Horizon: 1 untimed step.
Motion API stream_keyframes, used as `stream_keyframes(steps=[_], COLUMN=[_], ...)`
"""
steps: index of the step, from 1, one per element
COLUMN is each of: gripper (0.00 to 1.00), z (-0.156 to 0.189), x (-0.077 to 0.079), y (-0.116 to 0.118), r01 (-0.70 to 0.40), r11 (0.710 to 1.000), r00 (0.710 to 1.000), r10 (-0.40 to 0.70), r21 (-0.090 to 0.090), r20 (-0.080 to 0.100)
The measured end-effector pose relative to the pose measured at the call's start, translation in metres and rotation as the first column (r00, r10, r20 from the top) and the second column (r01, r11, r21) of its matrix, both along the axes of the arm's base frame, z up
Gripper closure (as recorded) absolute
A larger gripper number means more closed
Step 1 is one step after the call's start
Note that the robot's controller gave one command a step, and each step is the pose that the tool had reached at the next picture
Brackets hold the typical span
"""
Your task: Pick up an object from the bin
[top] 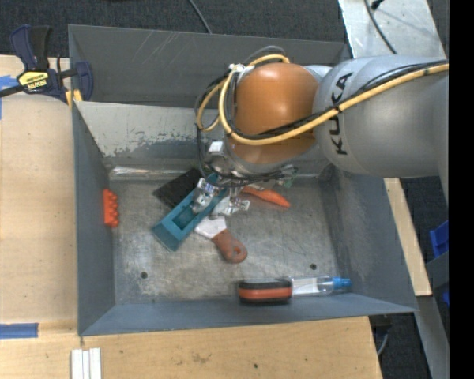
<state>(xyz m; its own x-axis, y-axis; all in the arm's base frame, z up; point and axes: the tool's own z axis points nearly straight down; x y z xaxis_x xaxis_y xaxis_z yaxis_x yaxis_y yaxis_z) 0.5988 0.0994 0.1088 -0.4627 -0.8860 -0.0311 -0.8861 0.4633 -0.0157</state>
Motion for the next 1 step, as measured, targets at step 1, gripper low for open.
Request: stream_keyframes(steps=[1], gripper=[1.0], z=[0.0], x=[0.0], y=[0.0], r01=[0.0], r11=[1.0], r00=[1.0], r10=[0.0], r21=[0.0], r20=[0.0])
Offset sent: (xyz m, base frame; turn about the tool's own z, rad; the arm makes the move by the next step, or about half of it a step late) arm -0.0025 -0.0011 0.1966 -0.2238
